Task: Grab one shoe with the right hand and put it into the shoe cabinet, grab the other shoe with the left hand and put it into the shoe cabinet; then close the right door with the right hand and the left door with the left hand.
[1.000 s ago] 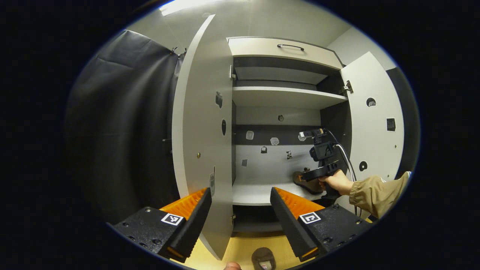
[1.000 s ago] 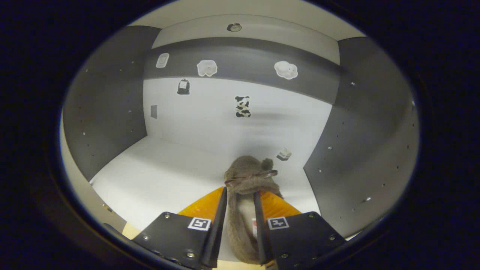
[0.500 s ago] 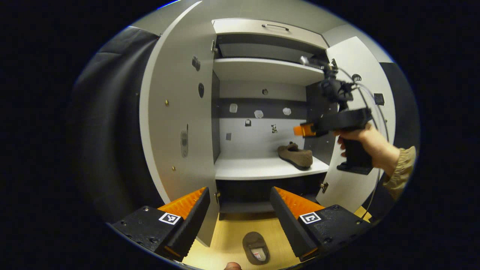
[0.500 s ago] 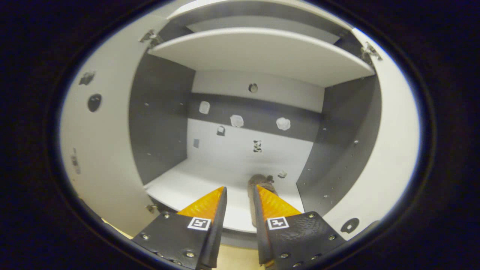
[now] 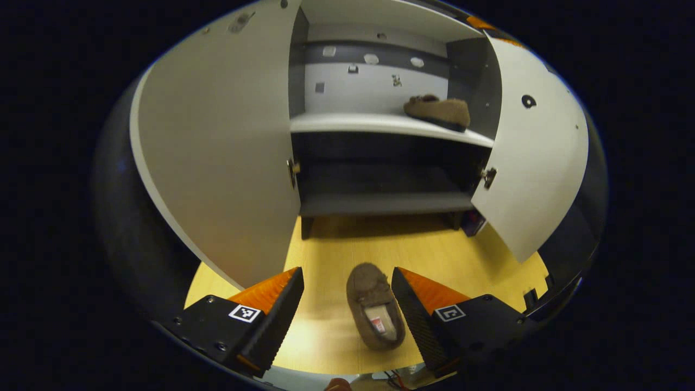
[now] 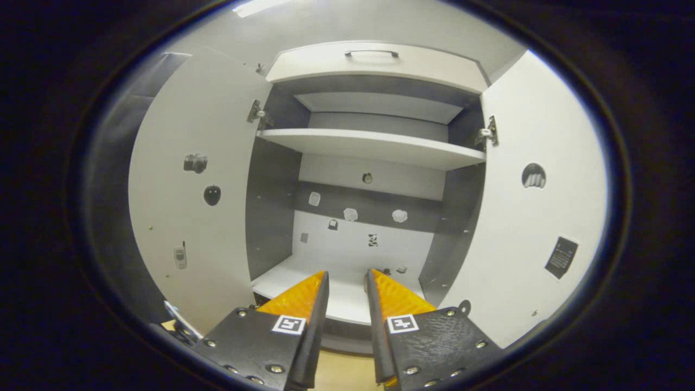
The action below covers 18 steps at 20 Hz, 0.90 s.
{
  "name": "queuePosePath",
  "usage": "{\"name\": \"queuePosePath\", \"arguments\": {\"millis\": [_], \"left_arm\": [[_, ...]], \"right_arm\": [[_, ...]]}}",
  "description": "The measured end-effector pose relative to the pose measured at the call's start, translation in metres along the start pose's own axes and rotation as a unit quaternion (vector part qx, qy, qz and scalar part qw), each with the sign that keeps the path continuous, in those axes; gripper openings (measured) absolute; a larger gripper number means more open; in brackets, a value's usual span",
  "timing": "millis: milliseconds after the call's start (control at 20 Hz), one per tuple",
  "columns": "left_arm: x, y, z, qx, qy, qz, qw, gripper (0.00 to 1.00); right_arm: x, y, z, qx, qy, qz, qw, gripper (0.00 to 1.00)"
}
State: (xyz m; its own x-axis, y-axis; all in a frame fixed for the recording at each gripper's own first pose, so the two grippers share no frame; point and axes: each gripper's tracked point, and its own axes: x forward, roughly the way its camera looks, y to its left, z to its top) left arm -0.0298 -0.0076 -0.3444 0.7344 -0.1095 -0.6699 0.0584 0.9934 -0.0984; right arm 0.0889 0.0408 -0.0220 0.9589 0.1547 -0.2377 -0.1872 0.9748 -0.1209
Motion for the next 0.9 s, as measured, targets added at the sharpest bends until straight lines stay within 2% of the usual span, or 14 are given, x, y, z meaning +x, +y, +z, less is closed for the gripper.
{"name": "queuePosePath", "arguments": {"millis": [100, 300, 550, 650, 750, 800, 850, 900], "left_arm": [[0.006, 0.002, -0.018, -0.003, 0.044, -0.012, 0.999, 1.0], [0.001, 0.003, -0.031, -0.003, 0.103, -0.024, 0.994, 0.97], [0.002, -0.002, -0.017, 0.0, 0.107, -0.018, 0.994, 0.96], [0.018, 0.003, -0.029, 0.001, 0.108, -0.01, 0.994, 0.95], [0.03, -0.004, -0.035, -0.008, 0.116, -0.03, 0.993, 0.89], [0.035, -0.009, -0.03, -0.014, 0.106, -0.043, 0.993, 0.81], [0.036, -0.012, -0.03, -0.013, 0.108, -0.048, 0.993, 0.77], [0.038, -0.011, -0.031, -0.009, 0.111, -0.044, 0.993, 0.59]], "right_arm": [[-0.015, -0.009, 0.008, 0.008, -0.005, -0.006, 1.0, 0.43], [-0.035, -0.035, 0.024, 0.008, -0.019, -0.034, 0.999, 0.4], [-0.051, -0.061, 0.021, 0.005, -0.011, -0.064, 0.998, 0.4], [-0.055, -0.068, 0.021, 0.0, -0.009, -0.071, 0.997, 0.4], [-0.058, -0.069, 0.02, 0.001, -0.007, -0.071, 0.997, 0.4], [-0.059, -0.069, 0.02, 0.001, -0.006, -0.07, 0.997, 0.4], [-0.06, -0.07, 0.02, 0.0, -0.007, -0.071, 0.997, 0.4], [-0.061, -0.071, 0.021, -0.001, -0.009, -0.072, 0.997, 0.4]]}}
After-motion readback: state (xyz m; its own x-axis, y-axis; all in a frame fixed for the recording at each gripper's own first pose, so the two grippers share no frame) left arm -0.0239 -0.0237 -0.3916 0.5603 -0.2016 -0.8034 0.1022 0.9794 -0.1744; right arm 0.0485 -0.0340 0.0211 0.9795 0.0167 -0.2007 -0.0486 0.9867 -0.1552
